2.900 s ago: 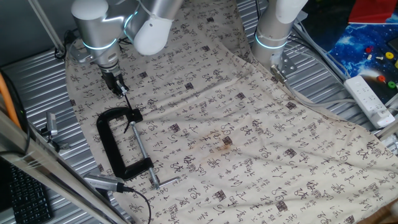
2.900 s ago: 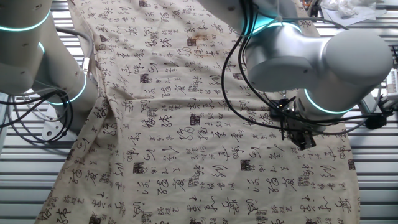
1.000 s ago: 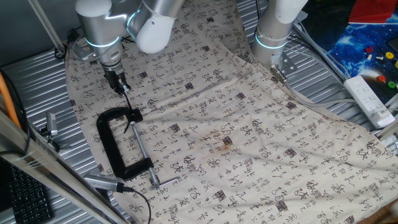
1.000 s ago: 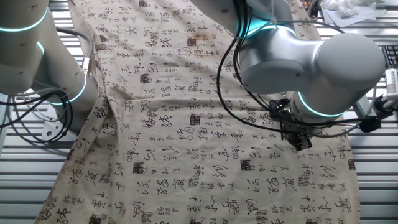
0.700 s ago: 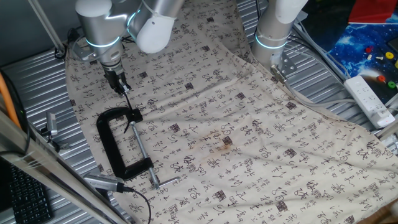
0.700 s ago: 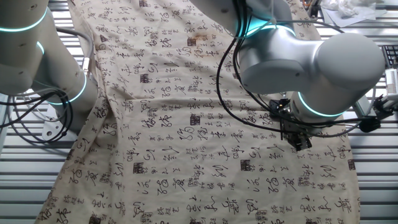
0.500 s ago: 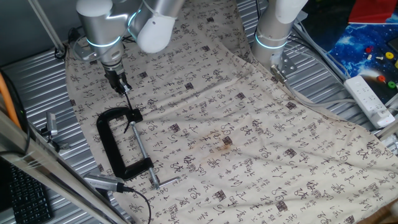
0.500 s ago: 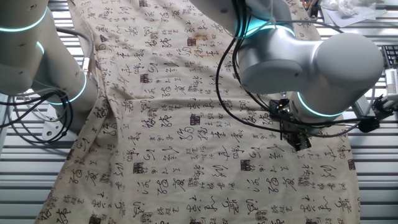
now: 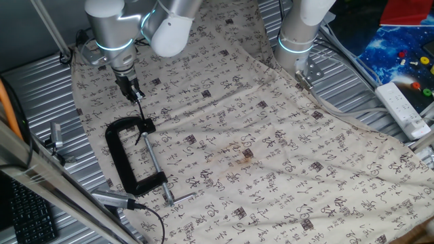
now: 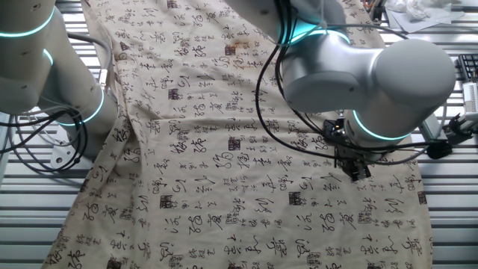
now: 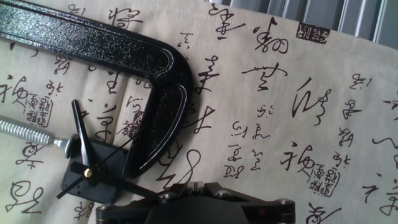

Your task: Turn the hands of a clock

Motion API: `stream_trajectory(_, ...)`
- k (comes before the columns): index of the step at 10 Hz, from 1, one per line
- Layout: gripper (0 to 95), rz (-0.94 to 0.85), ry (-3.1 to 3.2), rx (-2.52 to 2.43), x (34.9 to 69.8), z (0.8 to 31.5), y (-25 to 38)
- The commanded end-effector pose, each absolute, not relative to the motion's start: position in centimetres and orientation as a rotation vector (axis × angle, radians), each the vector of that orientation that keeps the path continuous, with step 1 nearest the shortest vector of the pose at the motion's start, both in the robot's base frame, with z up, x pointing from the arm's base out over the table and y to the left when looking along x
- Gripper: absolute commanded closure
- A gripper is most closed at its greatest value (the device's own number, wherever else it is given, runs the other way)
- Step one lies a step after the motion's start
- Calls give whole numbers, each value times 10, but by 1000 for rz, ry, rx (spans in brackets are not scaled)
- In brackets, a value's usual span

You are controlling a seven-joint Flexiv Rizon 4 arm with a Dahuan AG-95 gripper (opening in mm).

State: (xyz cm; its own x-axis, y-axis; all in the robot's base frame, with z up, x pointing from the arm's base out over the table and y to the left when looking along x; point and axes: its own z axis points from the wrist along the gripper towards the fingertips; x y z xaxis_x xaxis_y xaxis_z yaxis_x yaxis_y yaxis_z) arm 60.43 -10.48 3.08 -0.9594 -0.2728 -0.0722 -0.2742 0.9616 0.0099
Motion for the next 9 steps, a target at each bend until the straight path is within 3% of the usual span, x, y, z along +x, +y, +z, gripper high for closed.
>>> stream_trajectory(1, 950, 29, 3040, -423, 602, 31, -105)
stream_trajectory(9, 950, 30, 3038, -419, 596, 33, -104)
